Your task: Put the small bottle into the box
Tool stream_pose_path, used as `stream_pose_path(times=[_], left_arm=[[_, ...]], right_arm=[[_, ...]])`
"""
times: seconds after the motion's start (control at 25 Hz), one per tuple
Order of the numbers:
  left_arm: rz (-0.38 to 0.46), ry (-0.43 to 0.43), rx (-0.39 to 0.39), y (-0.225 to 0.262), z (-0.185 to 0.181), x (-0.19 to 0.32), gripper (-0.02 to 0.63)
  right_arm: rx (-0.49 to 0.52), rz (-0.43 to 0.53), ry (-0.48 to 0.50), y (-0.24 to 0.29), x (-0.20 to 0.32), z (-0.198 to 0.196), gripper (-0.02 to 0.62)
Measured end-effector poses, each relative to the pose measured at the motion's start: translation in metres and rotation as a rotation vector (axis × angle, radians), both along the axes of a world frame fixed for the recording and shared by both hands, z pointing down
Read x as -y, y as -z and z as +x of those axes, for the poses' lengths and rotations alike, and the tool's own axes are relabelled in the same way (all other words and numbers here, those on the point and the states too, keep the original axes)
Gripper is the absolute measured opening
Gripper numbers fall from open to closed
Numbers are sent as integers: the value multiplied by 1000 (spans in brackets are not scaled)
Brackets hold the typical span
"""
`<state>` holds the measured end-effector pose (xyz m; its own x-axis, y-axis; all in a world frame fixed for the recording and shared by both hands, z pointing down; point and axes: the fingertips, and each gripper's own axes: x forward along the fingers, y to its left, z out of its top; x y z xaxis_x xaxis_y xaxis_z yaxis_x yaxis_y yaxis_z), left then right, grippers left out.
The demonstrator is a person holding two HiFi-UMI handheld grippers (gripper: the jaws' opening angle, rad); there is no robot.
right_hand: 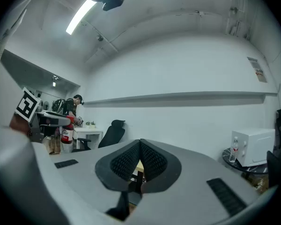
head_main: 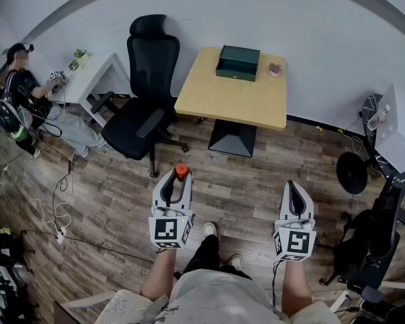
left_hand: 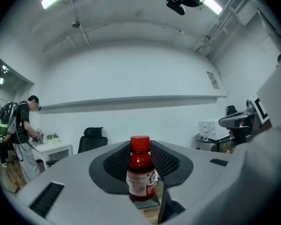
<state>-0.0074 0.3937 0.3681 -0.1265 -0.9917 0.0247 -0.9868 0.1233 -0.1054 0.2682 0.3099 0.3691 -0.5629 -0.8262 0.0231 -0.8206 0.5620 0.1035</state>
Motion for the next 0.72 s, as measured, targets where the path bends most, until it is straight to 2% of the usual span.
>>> stream_pose_path(times=[0.28,0.52,0.72], left_arm=[[31,10,-10,13,15,-56,137],[65,18,-24,21,7,-82,137],[72,22,-32,21,-4,-95,137]], right_arm=[[10,24,-12,13,-44,18,15],[61,45,46,25,-68,5,17],[46,44,49,24,-80,-9,15]])
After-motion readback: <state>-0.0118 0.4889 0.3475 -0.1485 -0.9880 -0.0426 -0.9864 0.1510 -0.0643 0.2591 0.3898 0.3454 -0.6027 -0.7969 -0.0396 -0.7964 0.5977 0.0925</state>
